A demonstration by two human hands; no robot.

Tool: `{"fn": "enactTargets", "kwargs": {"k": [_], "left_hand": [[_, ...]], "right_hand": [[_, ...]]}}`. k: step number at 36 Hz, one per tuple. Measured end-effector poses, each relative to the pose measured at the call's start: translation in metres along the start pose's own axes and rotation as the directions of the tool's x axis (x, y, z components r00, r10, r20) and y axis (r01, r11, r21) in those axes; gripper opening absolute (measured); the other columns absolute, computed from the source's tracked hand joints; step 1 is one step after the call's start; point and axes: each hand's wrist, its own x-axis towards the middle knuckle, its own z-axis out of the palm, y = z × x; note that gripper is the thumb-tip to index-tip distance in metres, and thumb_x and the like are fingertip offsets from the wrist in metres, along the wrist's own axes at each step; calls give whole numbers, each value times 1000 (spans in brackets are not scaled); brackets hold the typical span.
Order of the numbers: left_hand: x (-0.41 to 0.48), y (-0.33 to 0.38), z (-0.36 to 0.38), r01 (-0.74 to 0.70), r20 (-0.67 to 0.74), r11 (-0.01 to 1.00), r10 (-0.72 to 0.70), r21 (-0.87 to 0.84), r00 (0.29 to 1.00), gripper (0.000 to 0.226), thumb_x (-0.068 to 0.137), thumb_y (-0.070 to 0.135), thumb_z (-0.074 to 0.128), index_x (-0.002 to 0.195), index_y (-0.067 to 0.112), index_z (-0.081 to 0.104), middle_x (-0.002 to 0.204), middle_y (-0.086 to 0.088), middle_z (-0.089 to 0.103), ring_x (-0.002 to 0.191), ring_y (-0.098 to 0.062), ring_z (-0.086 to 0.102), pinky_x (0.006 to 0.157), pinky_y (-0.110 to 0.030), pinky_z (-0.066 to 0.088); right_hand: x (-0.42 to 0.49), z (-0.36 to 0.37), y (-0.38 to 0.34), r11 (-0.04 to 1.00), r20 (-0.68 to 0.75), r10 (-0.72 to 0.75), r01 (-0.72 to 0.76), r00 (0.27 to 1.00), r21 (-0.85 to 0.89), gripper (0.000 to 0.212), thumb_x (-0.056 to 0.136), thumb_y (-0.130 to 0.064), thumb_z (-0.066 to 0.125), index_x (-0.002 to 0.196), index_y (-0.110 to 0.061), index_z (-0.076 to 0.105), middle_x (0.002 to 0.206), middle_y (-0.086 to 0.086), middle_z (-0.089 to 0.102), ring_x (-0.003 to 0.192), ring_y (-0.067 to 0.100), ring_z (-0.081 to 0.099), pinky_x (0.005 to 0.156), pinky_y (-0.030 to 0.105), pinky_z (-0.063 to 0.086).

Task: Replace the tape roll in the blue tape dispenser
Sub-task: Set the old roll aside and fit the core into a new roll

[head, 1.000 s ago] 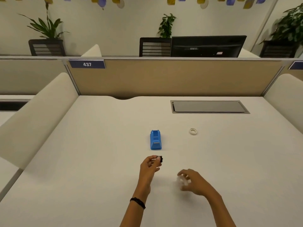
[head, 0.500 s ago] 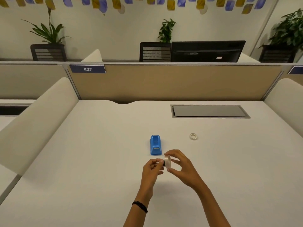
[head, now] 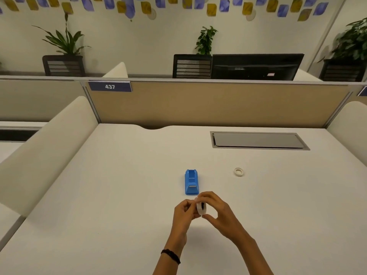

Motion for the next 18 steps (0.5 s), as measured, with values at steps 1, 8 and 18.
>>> {"fn": "enactTargets", "kwargs": {"k": [1, 8, 18], "left_hand": [[0, 0, 0, 2, 1, 1000, -2, -1, 1000, 9, 90, 20, 58, 86, 16, 65, 86, -6, 70, 80, -21, 69, 61, -17, 56], [1, -5, -2, 29, 0, 999, -29, -15, 1000, 12, 91, 21, 55, 91, 15, 65, 90, -8, 70, 79, -17, 70, 62, -17, 57], [0, -1, 4, -49, -31, 999, 49, -17, 998, 14, 88, 23, 61, 93, 12, 67, 93, -7, 73, 82, -15, 71, 71, -20, 57]], "right_hand": [[0, 1, 1, 1000, 16, -12, 12, 1000, -20, 54, 81, -16, 66, 115, -51, 42, 120, -30, 41, 115, -12, 43, 96, 2, 35], [-1, 10, 8, 999, 71, -4, 7, 997, -50, 51, 84, -18, 61, 121, -47, 41, 127, -35, 33, 117, -17, 37, 98, 0, 30], [5, 13, 2, 937, -111, 288, -256, 951, 239, 33, 81, -44, 53, 112, -51, 42, 123, -19, 47, 107, 0, 53, 85, 13, 44]]}}
